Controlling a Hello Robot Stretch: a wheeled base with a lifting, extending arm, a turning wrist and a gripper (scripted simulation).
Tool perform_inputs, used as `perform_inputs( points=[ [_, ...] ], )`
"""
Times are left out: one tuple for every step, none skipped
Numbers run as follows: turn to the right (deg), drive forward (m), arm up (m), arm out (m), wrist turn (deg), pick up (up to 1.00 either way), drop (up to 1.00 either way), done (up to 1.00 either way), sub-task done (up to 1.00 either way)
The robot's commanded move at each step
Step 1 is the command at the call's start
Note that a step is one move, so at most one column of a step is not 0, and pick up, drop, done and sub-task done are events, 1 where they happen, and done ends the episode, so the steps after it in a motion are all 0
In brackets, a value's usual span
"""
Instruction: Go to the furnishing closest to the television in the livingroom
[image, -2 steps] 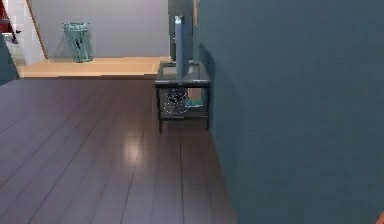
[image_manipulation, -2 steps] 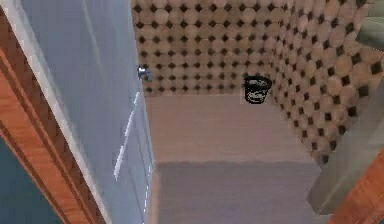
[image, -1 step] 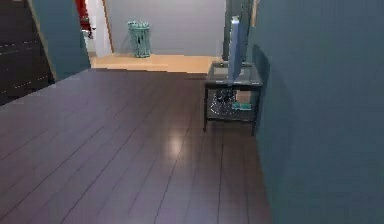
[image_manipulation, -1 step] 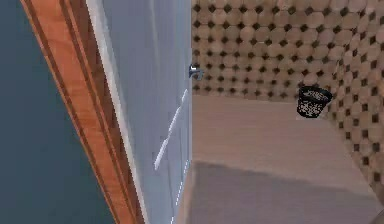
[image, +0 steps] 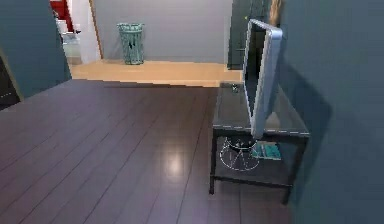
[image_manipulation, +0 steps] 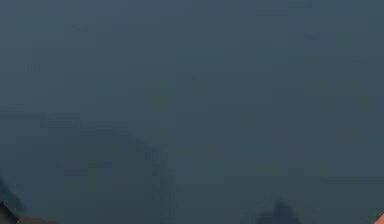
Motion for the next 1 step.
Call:
perform_inputs(
  points=[
    [-3.0,0.0,0.0,0.0,0.0,0.0,0.0,0.0,0.0]
  ],
)
